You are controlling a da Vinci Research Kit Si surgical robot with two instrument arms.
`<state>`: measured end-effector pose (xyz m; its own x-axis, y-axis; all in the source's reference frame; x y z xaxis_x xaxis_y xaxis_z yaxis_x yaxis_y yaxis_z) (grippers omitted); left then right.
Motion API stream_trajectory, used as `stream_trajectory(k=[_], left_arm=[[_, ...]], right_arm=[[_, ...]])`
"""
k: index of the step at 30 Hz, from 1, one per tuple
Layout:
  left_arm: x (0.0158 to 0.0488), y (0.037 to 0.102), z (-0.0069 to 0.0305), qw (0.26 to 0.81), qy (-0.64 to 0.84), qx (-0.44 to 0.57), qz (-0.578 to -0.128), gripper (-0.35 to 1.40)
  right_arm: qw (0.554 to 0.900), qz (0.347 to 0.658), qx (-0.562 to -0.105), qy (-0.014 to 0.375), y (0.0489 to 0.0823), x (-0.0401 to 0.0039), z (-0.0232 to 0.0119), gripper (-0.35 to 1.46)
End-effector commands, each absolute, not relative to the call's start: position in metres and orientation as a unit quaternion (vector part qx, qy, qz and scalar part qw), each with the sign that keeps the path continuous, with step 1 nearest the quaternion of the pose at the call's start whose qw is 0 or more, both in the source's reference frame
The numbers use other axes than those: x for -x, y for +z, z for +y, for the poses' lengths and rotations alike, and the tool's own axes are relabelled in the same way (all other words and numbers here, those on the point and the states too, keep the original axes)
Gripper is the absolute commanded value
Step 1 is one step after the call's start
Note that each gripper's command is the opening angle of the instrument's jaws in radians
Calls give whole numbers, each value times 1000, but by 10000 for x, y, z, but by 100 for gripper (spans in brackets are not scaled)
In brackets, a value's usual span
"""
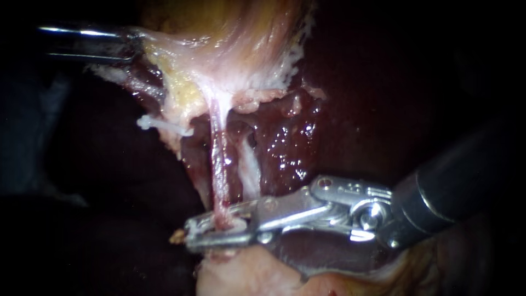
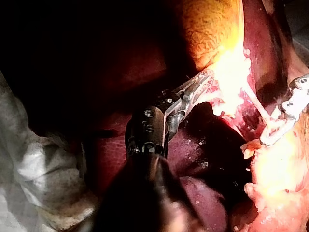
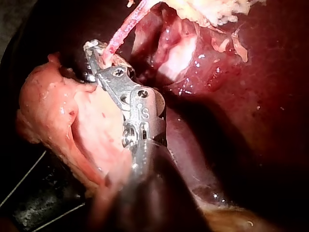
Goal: Clipping first clip right tube
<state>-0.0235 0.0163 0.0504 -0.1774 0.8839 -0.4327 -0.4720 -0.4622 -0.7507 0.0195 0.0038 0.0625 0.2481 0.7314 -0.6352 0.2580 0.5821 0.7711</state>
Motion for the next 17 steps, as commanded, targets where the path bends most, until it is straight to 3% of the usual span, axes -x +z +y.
stream_trajectory(k=[1, 6, 17], left_arm=[[235, 504, 163, 464, 731, 443, -232, -35], [235, 504, 163, 463, 731, 443, -232, -35], [235, 505, 164, 464, 731, 443, -232, -35]], right_arm=[[668, 583, -424, 182, 624, -194, 38, -35], [688, 566, -418, 181, 624, -193, 37, -35], [689, 565, -417, 181, 628, -191, 37, -35]])
